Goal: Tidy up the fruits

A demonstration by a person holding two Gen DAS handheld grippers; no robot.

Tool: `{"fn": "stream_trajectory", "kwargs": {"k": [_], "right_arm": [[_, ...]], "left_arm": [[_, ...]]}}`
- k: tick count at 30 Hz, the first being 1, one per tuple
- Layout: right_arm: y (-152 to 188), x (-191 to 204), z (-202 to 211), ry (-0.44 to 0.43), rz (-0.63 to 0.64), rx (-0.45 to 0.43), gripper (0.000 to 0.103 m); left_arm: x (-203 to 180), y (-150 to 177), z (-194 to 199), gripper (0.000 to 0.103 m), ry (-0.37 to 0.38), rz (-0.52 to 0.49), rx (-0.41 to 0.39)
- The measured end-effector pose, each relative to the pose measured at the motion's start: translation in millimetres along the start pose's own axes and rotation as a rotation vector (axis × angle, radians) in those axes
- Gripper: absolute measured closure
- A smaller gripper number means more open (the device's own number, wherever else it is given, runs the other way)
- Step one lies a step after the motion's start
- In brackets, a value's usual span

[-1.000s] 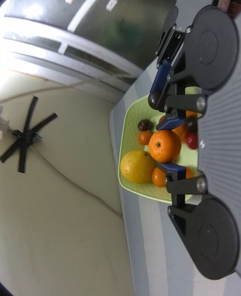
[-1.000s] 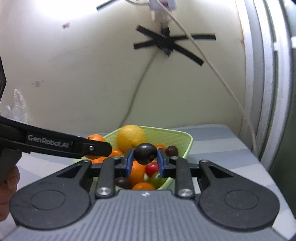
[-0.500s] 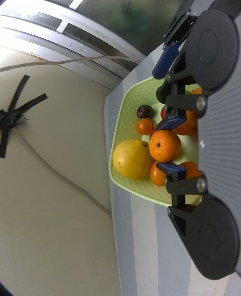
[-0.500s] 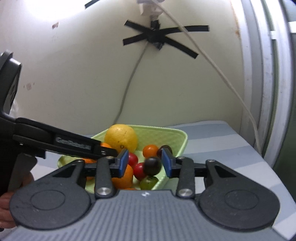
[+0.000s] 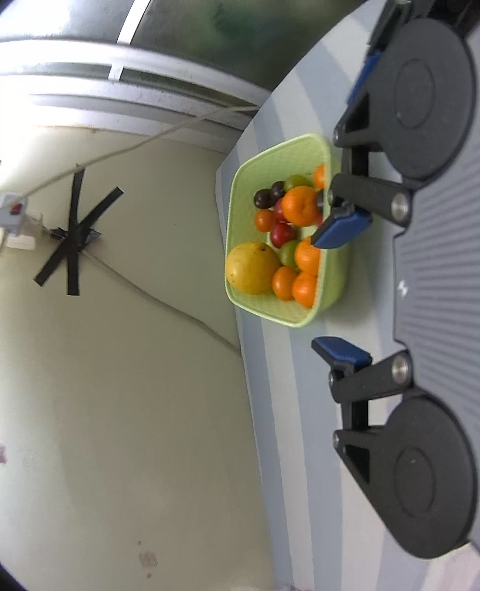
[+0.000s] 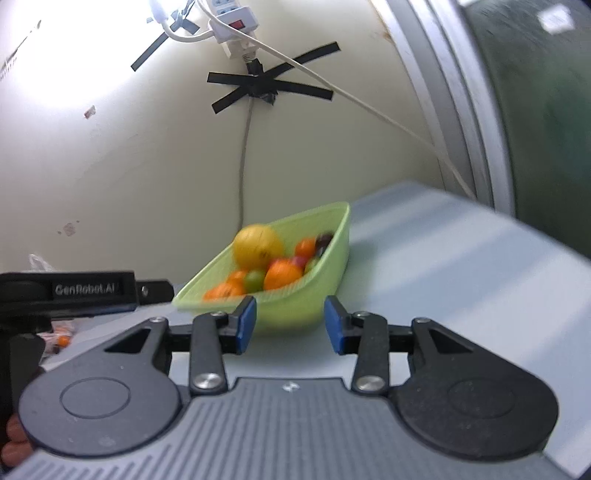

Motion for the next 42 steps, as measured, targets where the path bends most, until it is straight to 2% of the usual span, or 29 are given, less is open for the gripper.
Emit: {"fn": "stream_trajectory", "kwargs": {"k": [3,8,10,11,12,16,18,19,23,25,26,32,42], "right_arm": [[19.6,13.4,22.4,-0.007,-0.018,0.008,0.054],[37.0,32.2,45.1,-0.022,0.0,0.038,0.054],[40.0,37.4,53.4,-0.028,-0.012,0.04,0.054],[42.5,40.0,58.6,-0.029,-0.016,0.04,0.054],[44.3,42.6,63.2,-0.028,-0.017,0.038,0.054],[51.6,52.1,77.4,-0.029,-0.027,0.037,0.052],[53.8,55.4,81.8,-0.032,-0.038,0.041,0.045],[54.9,57.2,83.7,-0.033,-0.045,0.041,0.038],[57.1,65.0,90.9,-0.035,-0.05,0.034,0.034],[57.6,67.7,93.8,-0.036,-0.059,0.032,0.02],[57.8,68.6,95.1,-0.035,-0.065,0.028,0.018],[62.4,73.9,95.5,-0.037,-0.077,0.049,0.012],[66.4,72.2,90.6,-0.026,-0.094,0.082,0.01]], "left_arm": [[4.9,14.6,21.4,0.049,-0.003,-0.01,-0.03],[16.6,39.6,56.3,0.041,-0.002,0.002,-0.063],[21.2,48.8,67.3,0.034,-0.005,0.008,-0.079],[23.2,53.8,73.6,0.022,-0.01,0.01,-0.087],[25.0,58.7,79.1,0.016,-0.014,0.012,-0.098],[29.1,76.4,100.6,0.008,-0.035,0.006,-0.132],[32.5,82.8,108.8,0.0,-0.037,0.011,-0.143],[34.1,85.9,113.0,0.0,-0.041,0.014,-0.148],[42.0,93.4,122.8,0.0,-0.07,0.035,-0.133],[45.9,95.6,125.2,0.0,-0.085,0.041,-0.121],[47.2,96.5,126.2,0.0,-0.097,0.043,-0.12],[44.3,104.2,124.6,0.0,-0.22,-0.023,-0.086],[31.7,115.7,126.4,0.0,-0.251,-0.1,-0.088]]}}
Point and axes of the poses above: each gripper's, at about its wrist camera, not at the fingertips, and z roughly against the way its jaws point, x to its left, y to its underside, the point moved 2 cm from there along -z, roughly the way its jaws point, and after that the axes turned 9 degrees about -y, right-handed, at the moved point
